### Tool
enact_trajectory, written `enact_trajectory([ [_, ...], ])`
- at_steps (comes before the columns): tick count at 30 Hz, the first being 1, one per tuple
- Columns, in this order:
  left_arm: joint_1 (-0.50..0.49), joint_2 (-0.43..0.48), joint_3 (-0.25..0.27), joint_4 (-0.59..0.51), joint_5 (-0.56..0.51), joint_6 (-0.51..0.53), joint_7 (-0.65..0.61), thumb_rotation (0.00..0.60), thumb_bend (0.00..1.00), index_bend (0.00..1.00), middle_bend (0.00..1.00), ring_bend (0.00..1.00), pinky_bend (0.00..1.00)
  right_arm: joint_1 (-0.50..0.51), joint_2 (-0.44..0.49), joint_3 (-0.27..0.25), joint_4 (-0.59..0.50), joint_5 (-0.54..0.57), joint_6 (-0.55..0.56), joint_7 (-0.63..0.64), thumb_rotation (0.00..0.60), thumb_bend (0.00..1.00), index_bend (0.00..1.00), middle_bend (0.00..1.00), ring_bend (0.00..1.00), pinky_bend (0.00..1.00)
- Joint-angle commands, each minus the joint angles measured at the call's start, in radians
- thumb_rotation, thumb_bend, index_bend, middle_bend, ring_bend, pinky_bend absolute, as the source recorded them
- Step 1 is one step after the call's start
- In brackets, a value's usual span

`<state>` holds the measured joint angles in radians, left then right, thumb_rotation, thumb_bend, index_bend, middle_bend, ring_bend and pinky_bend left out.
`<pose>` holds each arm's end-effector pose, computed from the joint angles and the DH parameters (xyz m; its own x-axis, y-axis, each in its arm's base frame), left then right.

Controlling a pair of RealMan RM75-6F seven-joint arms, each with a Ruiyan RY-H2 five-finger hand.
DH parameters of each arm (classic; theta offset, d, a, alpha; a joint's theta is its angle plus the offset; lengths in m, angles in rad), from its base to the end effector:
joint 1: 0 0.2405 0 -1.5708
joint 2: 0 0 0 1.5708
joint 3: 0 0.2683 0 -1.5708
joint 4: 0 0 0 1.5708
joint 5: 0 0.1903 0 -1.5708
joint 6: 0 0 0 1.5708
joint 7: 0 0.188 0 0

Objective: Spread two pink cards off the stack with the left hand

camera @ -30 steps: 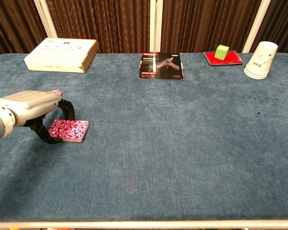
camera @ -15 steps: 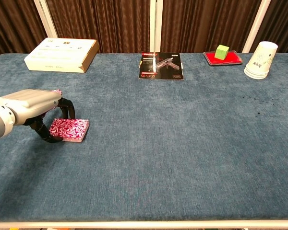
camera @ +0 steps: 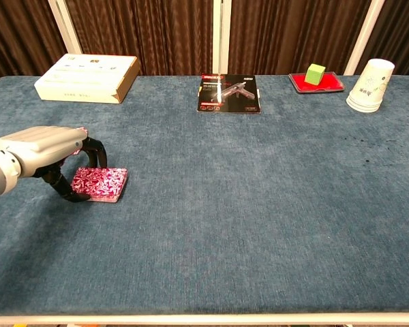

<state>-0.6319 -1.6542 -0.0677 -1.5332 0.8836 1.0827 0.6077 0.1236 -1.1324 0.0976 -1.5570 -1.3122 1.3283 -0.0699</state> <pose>-0.2044 0.3313 -0.0556 0.4894 0.3974 0.7762 0.8719 -0.2054 -0.4446 -0.3526 -0.2438 0.1796 0.4528 -0.0988 0.8861 -0.8755 0.1388 0.4628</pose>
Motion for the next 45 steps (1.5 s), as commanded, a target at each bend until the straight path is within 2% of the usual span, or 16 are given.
enact_trajectory([
  [1,0.001,0.0,-0.001,0.002,0.003,-0.001,-0.004,0.6,0.25,0.38,0.41,0.19,0.1,0.0,0.0,0.0,0.001,0.001,-0.001,0.0,0.6,0.13,0.0,0.0,0.0,0.0],
  [27,0.009,0.039,-0.02,-0.033,0.011,-0.005,-0.029,0.6,0.26,0.4,0.45,0.23,0.11,0.004,-0.004,0.002,-0.001,0.006,-0.006,-0.012,0.6,0.13,0.0,0.0,0.0,0.0],
  [41,0.023,0.114,-0.053,-0.02,-0.015,-0.009,-0.084,0.6,0.26,0.4,0.45,0.24,0.11,0.007,0.002,0.004,-0.018,0.011,-0.006,-0.027,0.6,0.13,0.0,0.0,0.0,0.0],
  [45,0.036,0.144,-0.047,-0.023,-0.008,-0.011,-0.106,0.6,0.26,0.4,0.45,0.24,0.12,0.009,0.003,0.005,-0.025,0.012,-0.007,-0.034,0.6,0.13,0.0,0.0,0.0,0.0],
])
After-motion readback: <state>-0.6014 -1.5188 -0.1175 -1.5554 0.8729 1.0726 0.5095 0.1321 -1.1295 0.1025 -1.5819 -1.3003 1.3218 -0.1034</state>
